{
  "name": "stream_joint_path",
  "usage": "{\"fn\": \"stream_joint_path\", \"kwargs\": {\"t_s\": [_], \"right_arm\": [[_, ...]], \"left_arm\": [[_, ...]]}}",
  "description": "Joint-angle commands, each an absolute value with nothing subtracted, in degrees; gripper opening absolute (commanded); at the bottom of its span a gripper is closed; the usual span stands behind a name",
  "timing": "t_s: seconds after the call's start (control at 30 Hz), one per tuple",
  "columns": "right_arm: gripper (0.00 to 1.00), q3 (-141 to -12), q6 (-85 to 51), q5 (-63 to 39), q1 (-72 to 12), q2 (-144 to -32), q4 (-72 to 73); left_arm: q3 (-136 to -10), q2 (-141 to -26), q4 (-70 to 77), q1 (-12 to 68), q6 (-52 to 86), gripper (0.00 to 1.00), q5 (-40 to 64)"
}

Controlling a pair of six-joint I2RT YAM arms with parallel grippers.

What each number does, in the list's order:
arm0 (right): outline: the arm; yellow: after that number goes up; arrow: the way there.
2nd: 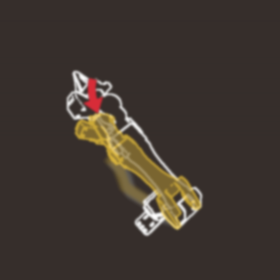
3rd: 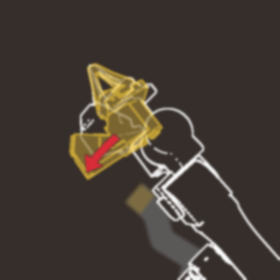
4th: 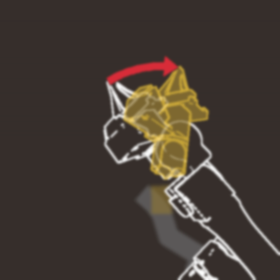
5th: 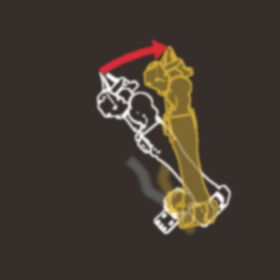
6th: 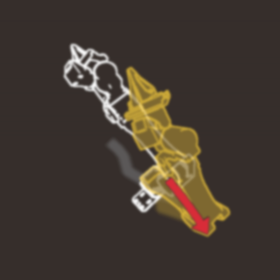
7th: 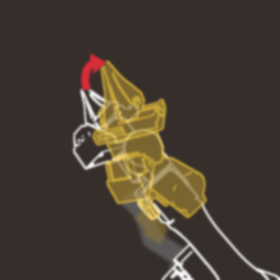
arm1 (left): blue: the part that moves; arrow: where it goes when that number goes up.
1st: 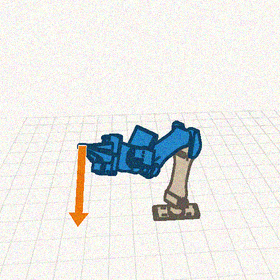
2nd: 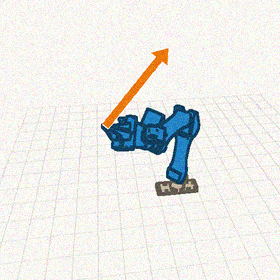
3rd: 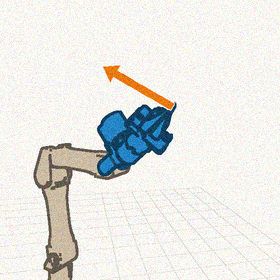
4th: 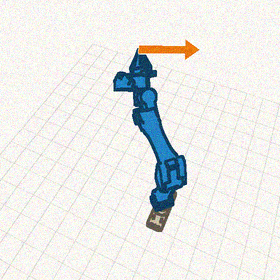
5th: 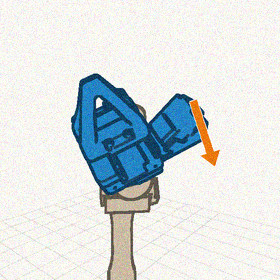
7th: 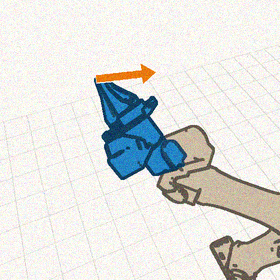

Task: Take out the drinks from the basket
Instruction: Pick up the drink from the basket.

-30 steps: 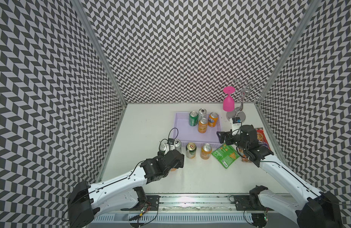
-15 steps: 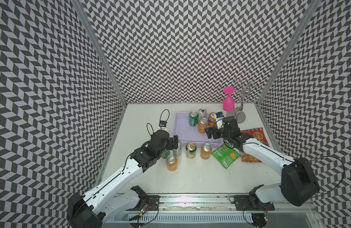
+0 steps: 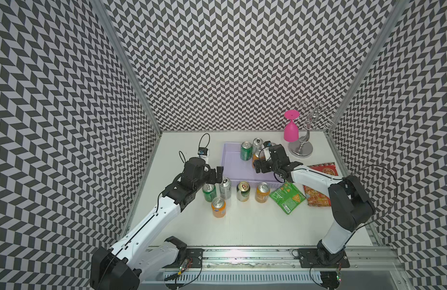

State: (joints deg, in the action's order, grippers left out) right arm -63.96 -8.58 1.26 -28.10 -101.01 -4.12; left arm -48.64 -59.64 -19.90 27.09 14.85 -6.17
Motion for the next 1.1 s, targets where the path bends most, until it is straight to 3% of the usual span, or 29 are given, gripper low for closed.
{"fn": "stream_joint_path", "kwargs": {"t_s": [0.0, 0.53, 0.93, 1.07], "right_arm": [[1.00, -66.58, -7.91, 2.81, -28.63, -103.89, -0.39], [0.86, -70.09, -7.56, 6.78, -28.83, -110.50, 4.28], [0.58, -68.28, -6.43, 6.65, -29.31, -107.72, 5.91], [0.54, -66.27, -6.07, 7.10, -29.43, -104.29, 5.93]], "left_arm": [[-48.20, -59.59, -18.00, 26.47, 14.29, 0.99, -4.83], [-47.47, -60.12, -16.46, 26.04, 14.66, 0.99, -3.02], [-47.22, -60.12, -16.17, 25.93, 14.84, 0.99, -2.37], [-47.09, -59.81, -16.00, 25.94, 14.77, 0.99, -2.12]]}}
